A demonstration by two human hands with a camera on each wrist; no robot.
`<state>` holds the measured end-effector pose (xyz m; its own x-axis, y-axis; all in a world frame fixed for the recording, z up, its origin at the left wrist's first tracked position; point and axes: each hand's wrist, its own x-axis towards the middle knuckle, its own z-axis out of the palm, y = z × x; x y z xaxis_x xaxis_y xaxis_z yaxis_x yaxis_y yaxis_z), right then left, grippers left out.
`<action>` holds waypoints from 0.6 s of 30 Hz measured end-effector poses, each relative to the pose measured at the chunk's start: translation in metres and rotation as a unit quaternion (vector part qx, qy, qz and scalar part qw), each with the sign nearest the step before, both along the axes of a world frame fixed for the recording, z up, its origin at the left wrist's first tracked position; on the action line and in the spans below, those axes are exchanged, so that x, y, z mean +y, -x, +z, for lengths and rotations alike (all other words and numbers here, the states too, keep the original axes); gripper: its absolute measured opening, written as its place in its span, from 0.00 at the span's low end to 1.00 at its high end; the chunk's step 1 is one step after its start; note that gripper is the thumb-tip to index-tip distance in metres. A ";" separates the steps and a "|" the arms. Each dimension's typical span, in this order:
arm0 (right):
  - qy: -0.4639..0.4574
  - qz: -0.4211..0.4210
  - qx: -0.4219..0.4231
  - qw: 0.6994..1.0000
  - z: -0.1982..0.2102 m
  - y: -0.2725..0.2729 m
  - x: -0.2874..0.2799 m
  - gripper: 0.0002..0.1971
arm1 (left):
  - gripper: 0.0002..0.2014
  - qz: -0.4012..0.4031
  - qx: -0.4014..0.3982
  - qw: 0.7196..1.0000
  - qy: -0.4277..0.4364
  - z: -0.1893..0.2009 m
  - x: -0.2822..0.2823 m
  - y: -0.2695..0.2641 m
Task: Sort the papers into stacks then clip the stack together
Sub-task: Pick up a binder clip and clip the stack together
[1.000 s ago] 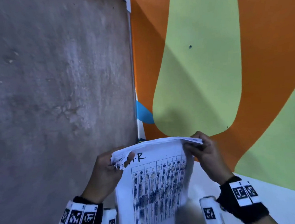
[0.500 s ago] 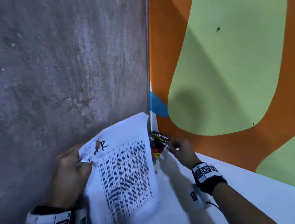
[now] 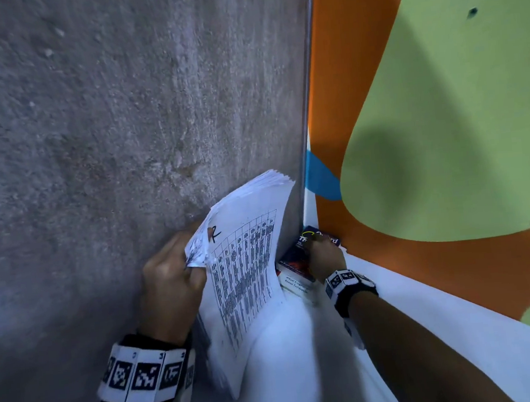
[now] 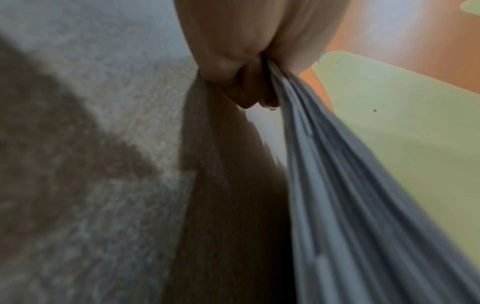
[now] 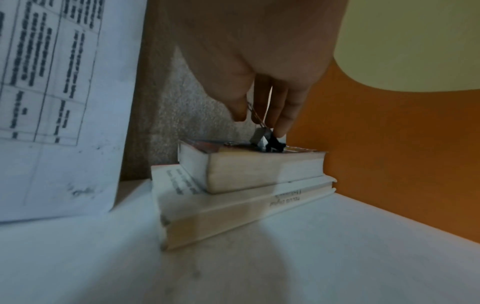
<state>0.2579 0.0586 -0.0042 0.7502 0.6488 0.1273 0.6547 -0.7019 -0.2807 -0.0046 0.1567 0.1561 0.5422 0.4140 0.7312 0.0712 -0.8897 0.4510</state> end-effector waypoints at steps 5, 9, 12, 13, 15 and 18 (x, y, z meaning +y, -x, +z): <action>-0.021 -0.009 0.007 1.000 -0.012 0.006 -0.008 0.14 | 0.21 -0.017 0.005 1.000 -0.009 0.000 0.001 -0.002; -0.045 0.011 0.007 0.999 -0.020 0.018 -0.016 0.14 | 0.22 -0.021 -0.007 1.000 -0.009 0.001 0.000 -0.003; -0.008 0.021 0.011 1.000 -0.025 0.024 -0.019 0.22 | 0.23 -0.034 -0.014 0.999 -0.007 0.001 -0.001 -0.003; 0.010 0.017 0.007 1.000 -0.024 0.024 -0.019 0.23 | 0.23 -0.040 -0.017 0.999 -0.007 0.000 -0.001 -0.003; 0.032 0.021 -0.006 0.999 -0.023 0.025 -0.016 0.21 | 0.23 -0.048 -0.026 0.998 -0.005 -0.001 -0.001 -0.002; 0.046 0.033 -0.027 0.998 -0.021 0.030 -0.012 0.15 | 0.22 -0.056 -0.045 0.997 0.008 -0.004 0.001 0.001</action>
<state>0.2276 0.0470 -0.0247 0.6995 0.7069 0.1044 0.7123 -0.6781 -0.1809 -0.0053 0.1579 0.1519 0.5175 0.3672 0.7729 -0.0690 -0.8824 0.4654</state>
